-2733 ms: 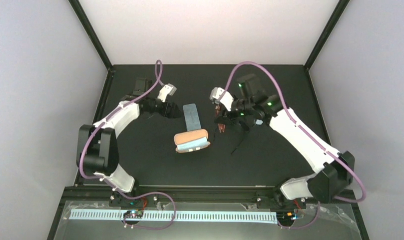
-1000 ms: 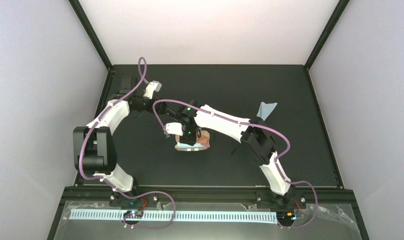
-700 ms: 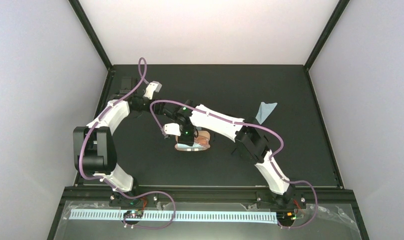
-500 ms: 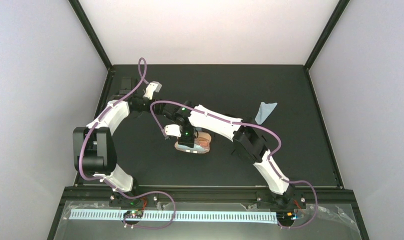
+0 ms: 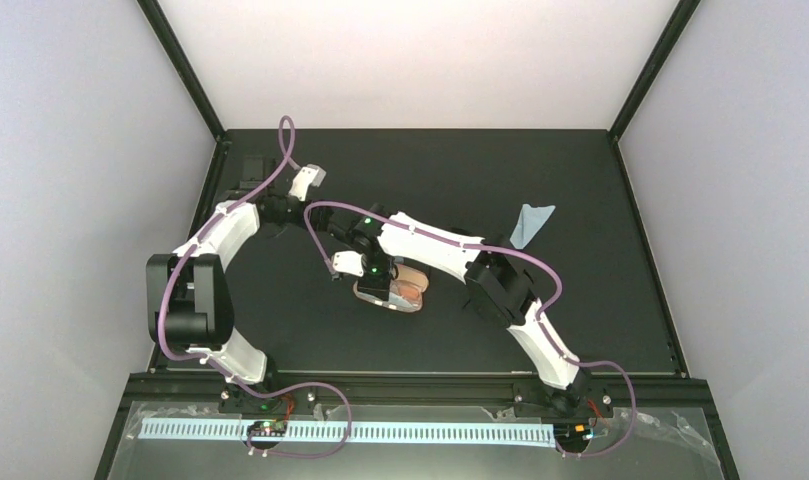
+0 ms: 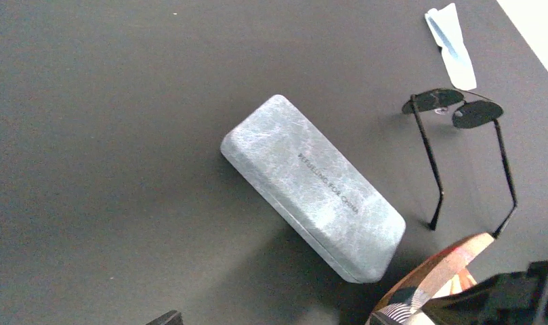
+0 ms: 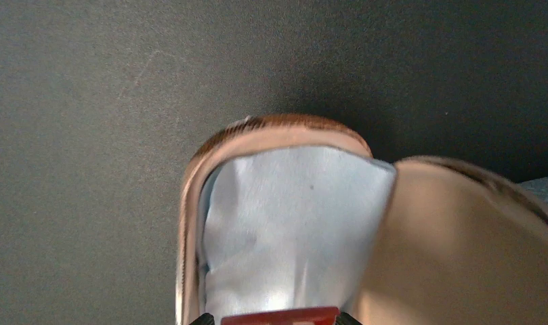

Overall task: Organize the sunglasses
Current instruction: Place the sunglasses in the sunglasses case.

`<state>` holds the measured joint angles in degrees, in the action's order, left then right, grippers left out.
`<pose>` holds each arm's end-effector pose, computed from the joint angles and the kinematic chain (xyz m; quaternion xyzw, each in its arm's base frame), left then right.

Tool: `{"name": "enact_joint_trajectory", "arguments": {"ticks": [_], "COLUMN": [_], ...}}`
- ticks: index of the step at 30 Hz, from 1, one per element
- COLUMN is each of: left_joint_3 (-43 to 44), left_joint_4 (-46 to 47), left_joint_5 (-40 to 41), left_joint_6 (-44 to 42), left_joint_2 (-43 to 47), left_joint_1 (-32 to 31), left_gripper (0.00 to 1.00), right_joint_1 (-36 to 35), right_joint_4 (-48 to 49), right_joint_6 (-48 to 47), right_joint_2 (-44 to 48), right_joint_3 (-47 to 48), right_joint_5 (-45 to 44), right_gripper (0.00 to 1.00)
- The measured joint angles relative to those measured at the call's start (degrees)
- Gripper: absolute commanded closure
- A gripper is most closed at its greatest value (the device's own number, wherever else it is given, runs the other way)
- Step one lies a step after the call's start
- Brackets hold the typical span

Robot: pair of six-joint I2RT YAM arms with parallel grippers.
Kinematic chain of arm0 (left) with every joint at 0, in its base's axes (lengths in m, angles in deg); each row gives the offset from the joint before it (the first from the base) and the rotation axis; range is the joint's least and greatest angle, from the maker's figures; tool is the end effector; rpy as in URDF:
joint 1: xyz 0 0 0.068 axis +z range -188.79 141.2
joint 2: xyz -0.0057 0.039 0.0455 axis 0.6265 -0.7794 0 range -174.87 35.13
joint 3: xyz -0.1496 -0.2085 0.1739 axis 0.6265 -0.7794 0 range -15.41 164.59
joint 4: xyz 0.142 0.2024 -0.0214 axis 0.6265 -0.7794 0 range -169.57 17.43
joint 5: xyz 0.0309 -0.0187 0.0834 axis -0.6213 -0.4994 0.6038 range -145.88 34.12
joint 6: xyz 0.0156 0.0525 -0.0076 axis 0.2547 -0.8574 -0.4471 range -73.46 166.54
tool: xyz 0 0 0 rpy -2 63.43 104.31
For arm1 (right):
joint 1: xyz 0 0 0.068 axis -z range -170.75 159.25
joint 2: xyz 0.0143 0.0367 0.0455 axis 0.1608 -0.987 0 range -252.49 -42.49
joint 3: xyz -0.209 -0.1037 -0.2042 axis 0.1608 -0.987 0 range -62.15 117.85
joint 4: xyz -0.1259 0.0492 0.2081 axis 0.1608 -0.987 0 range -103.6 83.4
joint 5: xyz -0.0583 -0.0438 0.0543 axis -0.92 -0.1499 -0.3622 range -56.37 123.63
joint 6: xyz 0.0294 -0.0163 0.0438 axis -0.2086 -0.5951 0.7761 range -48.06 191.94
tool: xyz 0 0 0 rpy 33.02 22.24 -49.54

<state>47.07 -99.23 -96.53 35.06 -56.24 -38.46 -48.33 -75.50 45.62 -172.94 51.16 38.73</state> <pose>0.3163 -0.0227 0.2722 0.1894 0.8815 -0.3014 0.3104 0.2448 0.3919 0.2217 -0.6686 0.7415 0.0521 0.0213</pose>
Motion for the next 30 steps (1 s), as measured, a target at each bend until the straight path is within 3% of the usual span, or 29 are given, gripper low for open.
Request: {"name": "enact_joint_trajectory", "arguments": {"ticks": [11, 17, 30], "left_joint_3": [0.5, 1.0, 0.5], "left_joint_4": [-5.7, -6.5, -3.6], "left_joint_5": [-12.5, -15.6, -15.2], "left_joint_6": [-5.4, -5.0, -1.9], "left_joint_2": [-3.1, -7.7, -8.1], "left_joint_1": [-0.1, -2.3, -4.5], "left_gripper": [0.47, 0.48, 0.46], "right_joint_1": [-0.5, -0.6, -1.4], "right_joint_4": [7.5, 9.3, 9.2], "right_joint_6": [1.6, 1.6, 3.6], "right_joint_2": [6.9, 9.0, 8.0], "right_joint_3": [-12.8, -14.5, -12.7], "right_joint_5": [-0.4, 0.0, 1.0], "right_gripper": [0.78, 0.74, 0.66]}}
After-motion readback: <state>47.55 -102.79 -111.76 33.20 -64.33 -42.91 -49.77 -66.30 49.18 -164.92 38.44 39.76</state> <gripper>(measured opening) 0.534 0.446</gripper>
